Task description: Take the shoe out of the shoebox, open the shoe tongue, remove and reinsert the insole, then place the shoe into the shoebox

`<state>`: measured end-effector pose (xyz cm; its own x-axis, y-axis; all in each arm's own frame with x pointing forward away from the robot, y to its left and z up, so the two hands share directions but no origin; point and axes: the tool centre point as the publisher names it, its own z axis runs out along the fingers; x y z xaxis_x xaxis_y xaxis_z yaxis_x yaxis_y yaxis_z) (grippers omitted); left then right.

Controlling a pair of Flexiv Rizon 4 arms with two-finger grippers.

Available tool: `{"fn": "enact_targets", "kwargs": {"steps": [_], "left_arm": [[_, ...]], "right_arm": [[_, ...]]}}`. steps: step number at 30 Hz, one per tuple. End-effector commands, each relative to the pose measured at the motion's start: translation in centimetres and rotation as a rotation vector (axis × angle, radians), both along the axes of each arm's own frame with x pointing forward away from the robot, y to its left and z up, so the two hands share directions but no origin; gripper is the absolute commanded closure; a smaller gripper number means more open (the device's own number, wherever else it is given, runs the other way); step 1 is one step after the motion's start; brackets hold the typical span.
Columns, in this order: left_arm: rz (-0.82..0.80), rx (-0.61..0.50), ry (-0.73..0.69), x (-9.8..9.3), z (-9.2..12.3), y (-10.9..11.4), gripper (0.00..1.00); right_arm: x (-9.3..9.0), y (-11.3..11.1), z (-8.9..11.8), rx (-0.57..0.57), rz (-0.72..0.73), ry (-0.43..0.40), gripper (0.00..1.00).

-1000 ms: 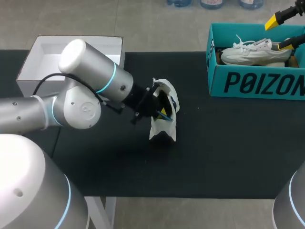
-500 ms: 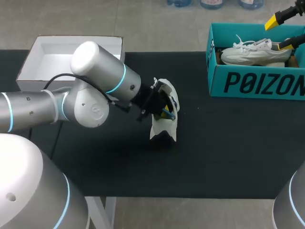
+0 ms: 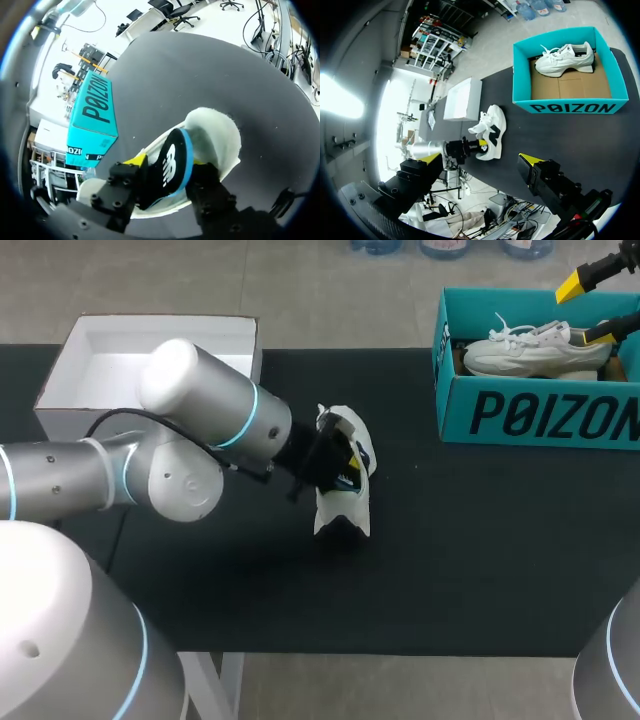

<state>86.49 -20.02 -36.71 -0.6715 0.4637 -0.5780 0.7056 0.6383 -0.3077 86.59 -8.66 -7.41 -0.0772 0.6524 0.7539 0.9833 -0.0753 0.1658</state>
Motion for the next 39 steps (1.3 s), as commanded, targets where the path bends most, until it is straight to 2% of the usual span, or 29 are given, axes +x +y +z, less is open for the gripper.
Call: {"fn": "enact_targets", "kwargs": {"steps": [1, 2, 6, 8, 13, 22, 28, 30, 31, 34, 35, 39], "left_arm": [[0.007, 0.006, -0.015, -1.2, 1.1, 0.6, 0.64], [0.007, 0.007, -0.017, -1.3, 1.2, 0.6, 0.69], [0.013, 0.017, -0.020, -1.3, 1.2, 0.7, 0.71], [0.016, 0.021, -0.022, -1.3, 1.3, 0.8, 1.00], [0.013, 0.053, -0.003, -1.0, 0.6, 0.7, 1.00], [0.000, 0.046, 0.029, 0.2, -1.1, -0.6, 1.00], [-0.020, 0.054, 0.054, -0.3, -1.0, -0.7, 1.00], [-0.021, 0.060, 0.053, -0.5, -0.4, -0.4, 0.70], [-0.022, 0.062, 0.053, -0.6, -0.2, -0.3, 0.61], [-0.024, 0.068, 0.051, -0.7, 0.7, 0.1, 0.49], [-0.024, 0.068, 0.048, -0.7, 0.9, 0.2, 0.24], [-0.017, 0.047, 0.047, -0.6, 1.8, 0.8, 0.27]], "right_arm": [[0.0, 0.0, 0.0, -0.002, 0.000, 0.001, 0.00], [0.0, 0.0, 0.0, -0.002, 0.000, 0.001, 0.00], [0.0, 0.0, 0.0, -0.002, 0.000, 0.001, 0.00], [0.0, 0.0, 0.0, -0.002, 0.000, 0.001, 0.00], [0.0, 0.0, 0.0, -0.002, 0.000, 0.001, 0.00], [0.0, 0.0, 0.0, -0.002, 0.000, 0.001, 0.00], [0.0, 0.0, 0.0, -0.002, 0.000, 0.001, 0.00], [0.0, 0.0, 0.0, -0.002, 0.000, 0.001, 0.00], [0.0, 0.0, 0.0, -0.002, 0.000, 0.001, 0.00], [0.0, 0.0, 0.0, -0.002, 0.000, 0.001, 0.00], [0.0, 0.0, 0.0, -0.002, 0.000, 0.001, 0.00], [0.0, 0.0, 0.0, -0.002, 0.000, 0.001, 0.00]]}}
